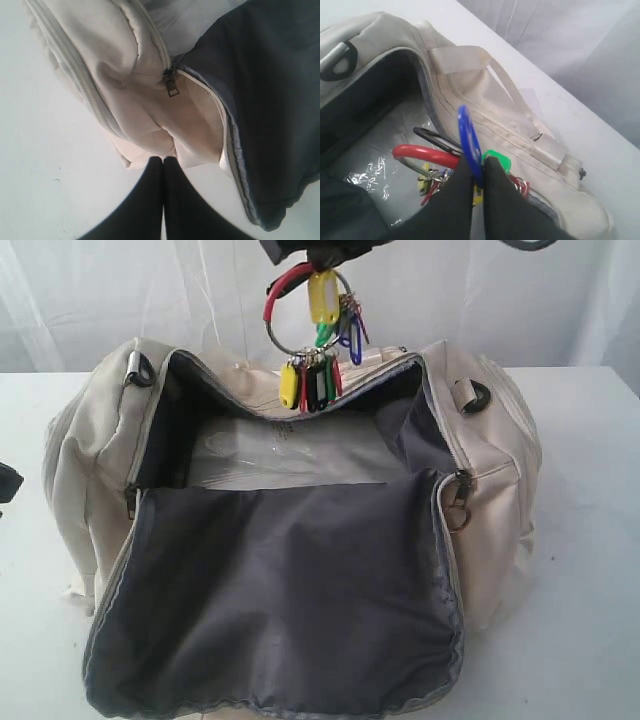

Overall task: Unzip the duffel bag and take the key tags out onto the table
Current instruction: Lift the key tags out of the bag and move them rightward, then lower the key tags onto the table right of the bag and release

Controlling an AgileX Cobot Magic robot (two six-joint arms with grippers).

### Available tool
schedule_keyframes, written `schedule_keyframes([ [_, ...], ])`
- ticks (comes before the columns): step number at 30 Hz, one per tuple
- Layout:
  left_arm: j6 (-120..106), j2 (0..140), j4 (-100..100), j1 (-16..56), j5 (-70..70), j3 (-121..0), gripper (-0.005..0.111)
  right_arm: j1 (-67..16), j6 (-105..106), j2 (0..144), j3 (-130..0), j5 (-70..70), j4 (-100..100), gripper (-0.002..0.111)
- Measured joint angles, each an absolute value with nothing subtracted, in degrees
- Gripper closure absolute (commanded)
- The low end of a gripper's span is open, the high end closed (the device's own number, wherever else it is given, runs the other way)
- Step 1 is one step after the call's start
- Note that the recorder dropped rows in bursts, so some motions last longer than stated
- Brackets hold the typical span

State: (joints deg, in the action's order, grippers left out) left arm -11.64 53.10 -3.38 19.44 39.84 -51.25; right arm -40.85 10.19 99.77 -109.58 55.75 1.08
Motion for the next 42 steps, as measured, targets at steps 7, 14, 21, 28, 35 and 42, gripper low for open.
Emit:
schedule_keyframes([
  [7, -11.6, 53.1, -3.4, 19.4, 39.8, -51.3, 0.107, -38.2, 10.2, 91.2, -108.7, 59.9, 3.4, 0.108],
  [14, -11.7, 53.1, -3.5, 19.4, 39.8, -51.3, 0.107, -36.3, 9.4, 82.5, -108.7, 67.7, 5.1, 0.108],
  [21, -11.8, 53.1, -3.6, 19.4, 39.8, -51.3, 0.107, -36.2, 8.1, 77.7, -108.1, 70.2, 5.4, 0.108],
  [28, -11.8, 53.1, -3.6, 19.4, 39.8, -51.3, 0.107, -36.2, 5.2, 71.3, -99.3, 70.2, 6.3, 0.108],
  [35, -11.8, 53.1, -3.6, 19.4, 39.8, -51.3, 0.107, -36.2, 2.1, 65.5, -87.6, 70.5, 8.4, 0.108],
  [42, -11.8, 53.1, -3.6, 19.4, 39.8, -51.3, 0.107, -36.2, -0.4, 58.3, -77.8, 70.5, 8.7, 0.108],
])
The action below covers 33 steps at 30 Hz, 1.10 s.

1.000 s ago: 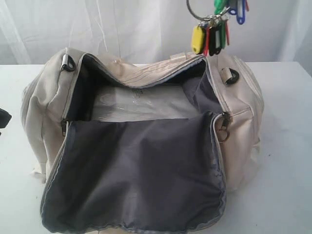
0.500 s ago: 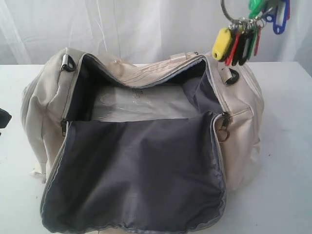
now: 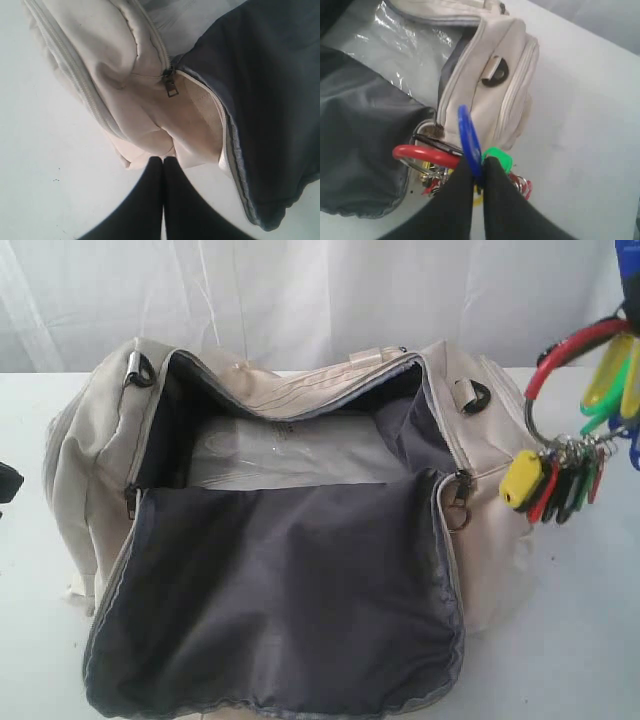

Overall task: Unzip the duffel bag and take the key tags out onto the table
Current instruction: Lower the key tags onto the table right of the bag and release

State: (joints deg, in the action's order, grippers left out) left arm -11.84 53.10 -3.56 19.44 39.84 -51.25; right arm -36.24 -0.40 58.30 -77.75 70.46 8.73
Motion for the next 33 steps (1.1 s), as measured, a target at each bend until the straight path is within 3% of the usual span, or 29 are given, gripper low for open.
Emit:
schedule_keyframes([
  [13, -11.8, 53.1, -3.6, 19.4, 39.8, -51.3, 0.107, -36.2, -4.1, 56.5, -57.8, 69.8, 8.6, 0.108],
  [33, -11.8, 53.1, -3.6, 19.4, 39.8, -51.3, 0.107, -36.2, -4.5, 58.7, -44.8, 59.1, 4.7, 0.108],
])
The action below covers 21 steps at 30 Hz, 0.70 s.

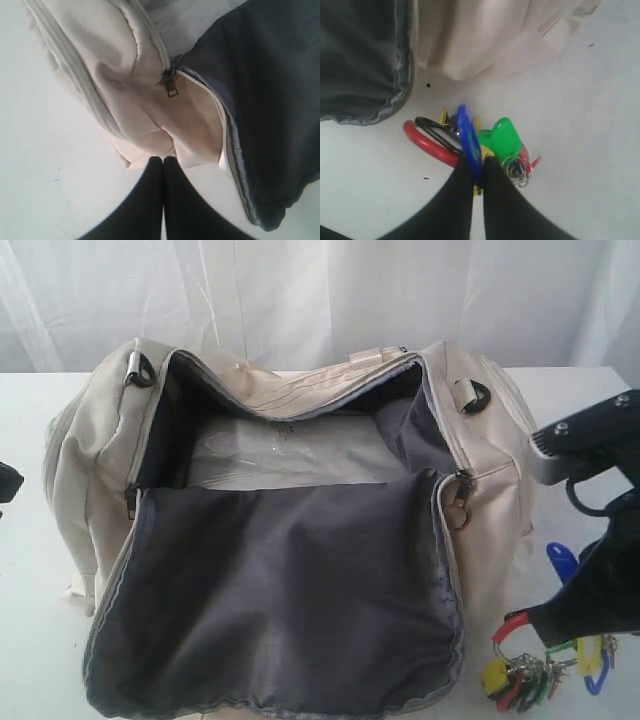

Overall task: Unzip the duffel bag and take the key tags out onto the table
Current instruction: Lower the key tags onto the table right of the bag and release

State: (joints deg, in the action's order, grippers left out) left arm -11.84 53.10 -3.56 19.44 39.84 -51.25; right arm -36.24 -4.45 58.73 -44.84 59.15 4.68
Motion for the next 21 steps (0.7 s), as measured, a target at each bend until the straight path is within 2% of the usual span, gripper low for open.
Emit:
schedule_keyframes([
  [13, -11.8, 53.1, -3.6, 19.4, 39.7, -51.3, 0.107, -36.2, -6.6, 64.8, -39.6, 51.5, 6.1, 0.108],
  [21, -11.8, 53.1, -3.6, 19.4, 39.7, -51.3, 0.107, -36.2, -15.4, 66.1, -39.5, 50.5, 14.2, 0.108],
])
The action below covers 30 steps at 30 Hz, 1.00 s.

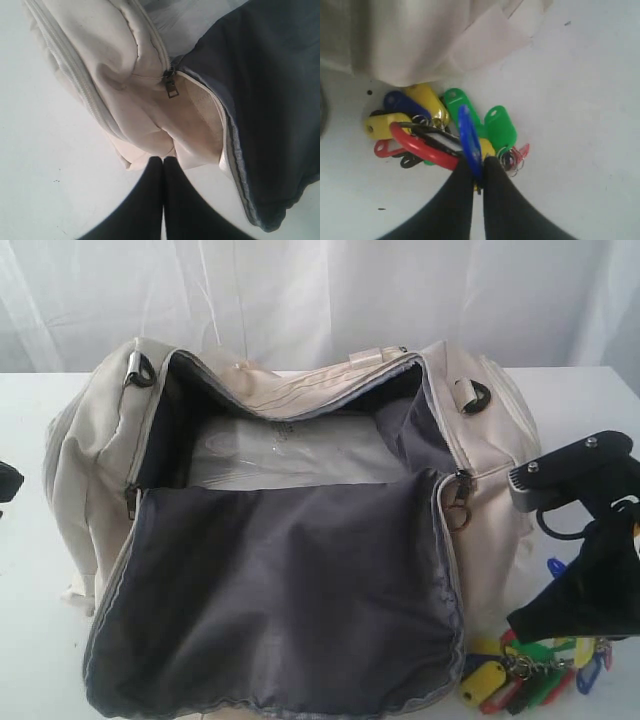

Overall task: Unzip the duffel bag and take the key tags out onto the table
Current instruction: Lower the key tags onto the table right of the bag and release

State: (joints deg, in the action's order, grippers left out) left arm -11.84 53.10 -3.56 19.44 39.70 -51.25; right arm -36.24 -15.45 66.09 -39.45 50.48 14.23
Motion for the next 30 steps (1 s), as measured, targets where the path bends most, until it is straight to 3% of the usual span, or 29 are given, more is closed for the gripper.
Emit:
schedule_keyframes([
  [7, -11.8, 53.1, -3.6, 19.4, 39.7, -51.3, 0.107, -36.2, -18.9, 66.3, -39.5, 50.0, 16.1, 0.104],
  [16, -11.8, 53.1, -3.6, 19.4, 39.7, -51.3, 0.107, -36.2, -20.3, 66.4, -39.5, 48.0, 17.0, 0.055],
  [19, -11.8, 53.1, -3.6, 19.4, 39.7, -51.3, 0.107, -36.2, -20.5, 66.4, -39.5, 47.5, 17.8, 0.046],
  [27, -11.8, 53.1, -3.6, 19.4, 39.7, -51.3, 0.107, -36.2, -20.6, 66.4, -39.5, 47.4, 18.3, 0.045],
  [30, -11.8, 53.1, -3.6, 19.4, 39.7, -51.3, 0.107, -36.2, -20.6, 66.3, -39.5, 47.5, 18.3, 0.05],
])
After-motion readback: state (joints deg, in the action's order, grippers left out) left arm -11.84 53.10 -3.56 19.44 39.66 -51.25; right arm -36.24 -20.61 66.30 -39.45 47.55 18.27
